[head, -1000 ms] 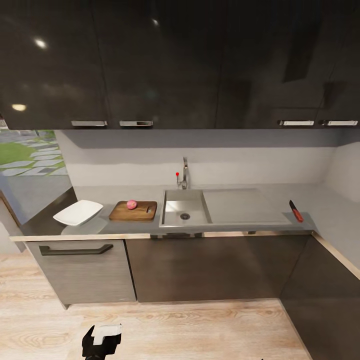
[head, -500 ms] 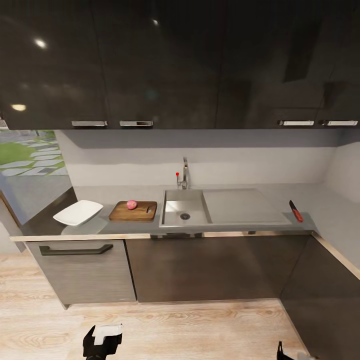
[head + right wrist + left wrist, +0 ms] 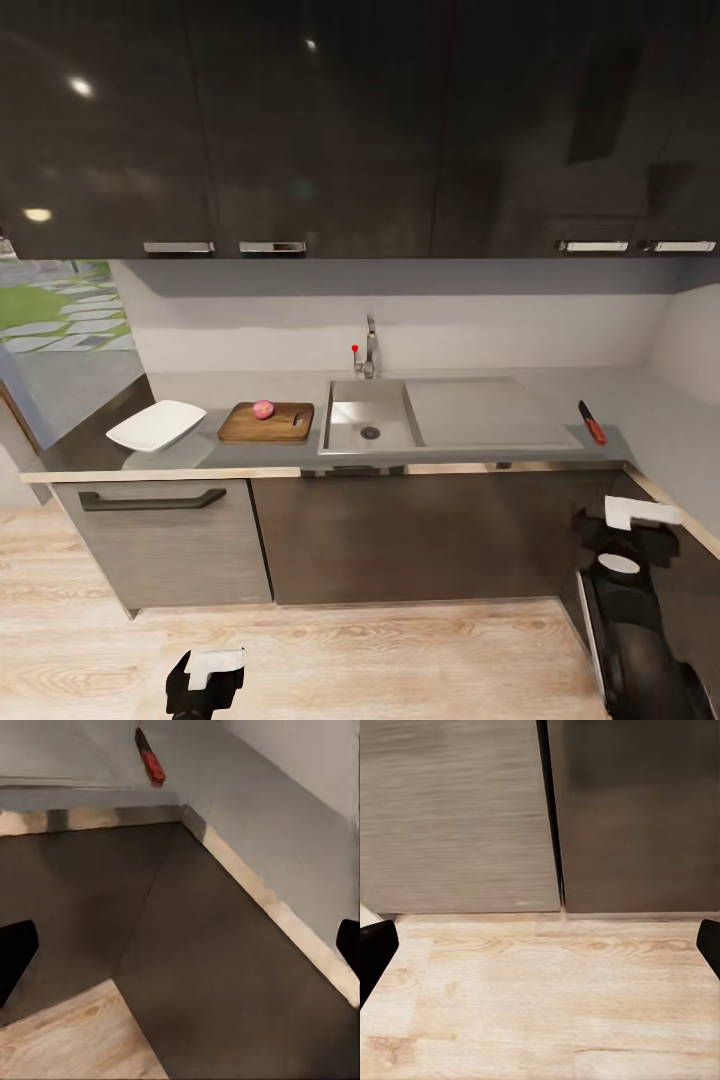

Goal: In the kitchen, take the Vidalia onion out of the sink, dice it on the chopping board with the paring knife, put the diced onion into the bowl on the countertop, then place both the paring knife and the chopping board into the sink.

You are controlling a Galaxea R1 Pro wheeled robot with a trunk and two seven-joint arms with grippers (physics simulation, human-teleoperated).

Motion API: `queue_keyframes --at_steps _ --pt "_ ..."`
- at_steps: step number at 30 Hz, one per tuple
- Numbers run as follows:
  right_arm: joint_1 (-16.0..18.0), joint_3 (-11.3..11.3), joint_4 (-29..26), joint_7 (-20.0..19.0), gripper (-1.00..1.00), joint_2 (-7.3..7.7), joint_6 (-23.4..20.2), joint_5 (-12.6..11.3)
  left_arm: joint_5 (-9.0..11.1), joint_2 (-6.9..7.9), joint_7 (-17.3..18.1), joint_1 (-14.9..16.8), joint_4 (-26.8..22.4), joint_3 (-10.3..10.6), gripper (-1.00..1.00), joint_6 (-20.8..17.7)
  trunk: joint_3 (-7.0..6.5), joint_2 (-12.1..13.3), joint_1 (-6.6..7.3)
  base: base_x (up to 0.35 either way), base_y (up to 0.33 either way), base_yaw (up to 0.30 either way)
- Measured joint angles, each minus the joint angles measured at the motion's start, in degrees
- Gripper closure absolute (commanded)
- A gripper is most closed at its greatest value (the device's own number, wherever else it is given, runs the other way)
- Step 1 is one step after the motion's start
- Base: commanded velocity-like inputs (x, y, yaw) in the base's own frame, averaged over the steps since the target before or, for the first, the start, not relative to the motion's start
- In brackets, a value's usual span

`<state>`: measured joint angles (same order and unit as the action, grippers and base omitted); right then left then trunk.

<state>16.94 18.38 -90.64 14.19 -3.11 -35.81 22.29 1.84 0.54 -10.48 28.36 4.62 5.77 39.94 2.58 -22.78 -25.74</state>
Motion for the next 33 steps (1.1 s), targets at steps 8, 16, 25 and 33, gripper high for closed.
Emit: queue_keyframes --at_steps 8,16,25,33 --pt "16.2 -2.0 -2.6 -0.2 -1.0 1.78 -15.5 0.6 0.0 -0.18 0.0 0.0 0.0 0.0 -1.0 0.0 0.0 0.0 0.0 0.0 0.0 0.0" --pt "40.3 -4.4 8.4 -0.5 -1.0 3.2 -20.5 0.7 0.0 -0.27 0.0 0.0 0.0 0.0 -1.0 -0.6 0.0 0.0 -0.01 0.0 0.0 0.0" --pt "56.2 -4.8 35.5 -0.9 -1.0 7.05 -20.4 0.7 0.0 -0.15 0.7 0.0 0.0 0.0 -1.0 -22.1 0.01 0.0 0.0 0.0 0.0 0.0" --pt "62.3 -4.9 49.5 -12.1 -1.0 14.78 -20.0 0.3 0.0 2.01 1.5 -2.8 0.0 -0.1 -1.0 -27.7 0.02 0.0 0.0 0.0 0.0 0.0"
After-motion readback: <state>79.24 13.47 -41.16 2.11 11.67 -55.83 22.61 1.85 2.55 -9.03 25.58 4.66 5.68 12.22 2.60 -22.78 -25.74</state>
